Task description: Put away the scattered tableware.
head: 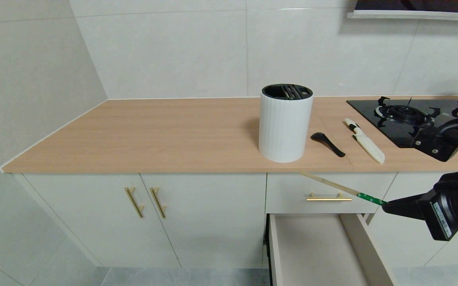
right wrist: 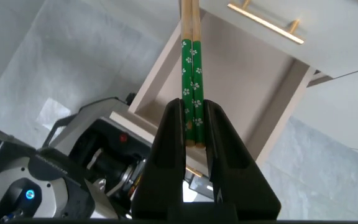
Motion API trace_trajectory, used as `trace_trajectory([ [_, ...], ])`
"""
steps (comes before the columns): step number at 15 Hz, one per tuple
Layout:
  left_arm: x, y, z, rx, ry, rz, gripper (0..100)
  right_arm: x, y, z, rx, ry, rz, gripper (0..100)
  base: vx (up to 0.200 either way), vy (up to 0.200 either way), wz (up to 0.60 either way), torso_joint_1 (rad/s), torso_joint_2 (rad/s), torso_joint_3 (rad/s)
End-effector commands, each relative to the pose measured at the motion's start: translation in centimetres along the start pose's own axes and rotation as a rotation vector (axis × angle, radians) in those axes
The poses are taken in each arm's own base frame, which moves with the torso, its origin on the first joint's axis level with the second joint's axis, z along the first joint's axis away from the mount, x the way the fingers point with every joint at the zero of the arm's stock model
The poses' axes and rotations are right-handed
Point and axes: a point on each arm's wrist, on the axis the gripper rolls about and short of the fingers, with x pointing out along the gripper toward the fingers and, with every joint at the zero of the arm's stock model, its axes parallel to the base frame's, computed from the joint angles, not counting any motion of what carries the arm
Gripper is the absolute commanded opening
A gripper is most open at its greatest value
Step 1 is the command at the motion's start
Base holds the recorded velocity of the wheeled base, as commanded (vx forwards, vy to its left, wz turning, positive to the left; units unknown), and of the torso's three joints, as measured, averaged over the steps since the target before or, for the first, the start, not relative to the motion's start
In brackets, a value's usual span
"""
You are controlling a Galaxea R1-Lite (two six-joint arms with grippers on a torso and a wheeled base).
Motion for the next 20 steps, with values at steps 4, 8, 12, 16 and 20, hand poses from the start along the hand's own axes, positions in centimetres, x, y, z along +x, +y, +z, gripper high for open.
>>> trace_trajectory([
  [4, 0.0, 0.0, 0.0, 0.0, 0.0, 0.001, 100, 0.9, 0.1, -0.1, -0.004, 0.031, 0.003, 0, 0.0, 0.0, 0.0, -0.101, 0.23, 0.136],
  [8, 0.0, 0.0, 0.0, 0.0, 0.001, 0.001, 100, 1.5, 0.0, -0.1, -0.002, 0.049, 0.001, 0, 0.0, 0.0, 0.0, -0.205, 0.48, 0.273],
  [12, 0.0, 0.0, 0.0, 0.0, 0.0, 0.001, 100, 2.1, 0.0, -0.2, -0.001, 0.072, 0.001, 0, 0.0, 0.0, 0.0, -0.194, 0.48, 0.285],
  [16, 0.0, 0.0, 0.0, 0.0, 0.001, 0.001, 100, 2.6, 0.0, -0.2, 0.002, 0.087, 0.002, 0, 0.0, 0.0, 0.0, -0.177, 0.47, 0.295],
  [20, 0.0, 0.0, 0.0, 0.0, 0.0, 0.001, 100, 3.1, -0.1, -0.2, 0.003, 0.104, 0.003, 0, 0.0, 0.0, 0.0, -0.145, 0.46, 0.306],
])
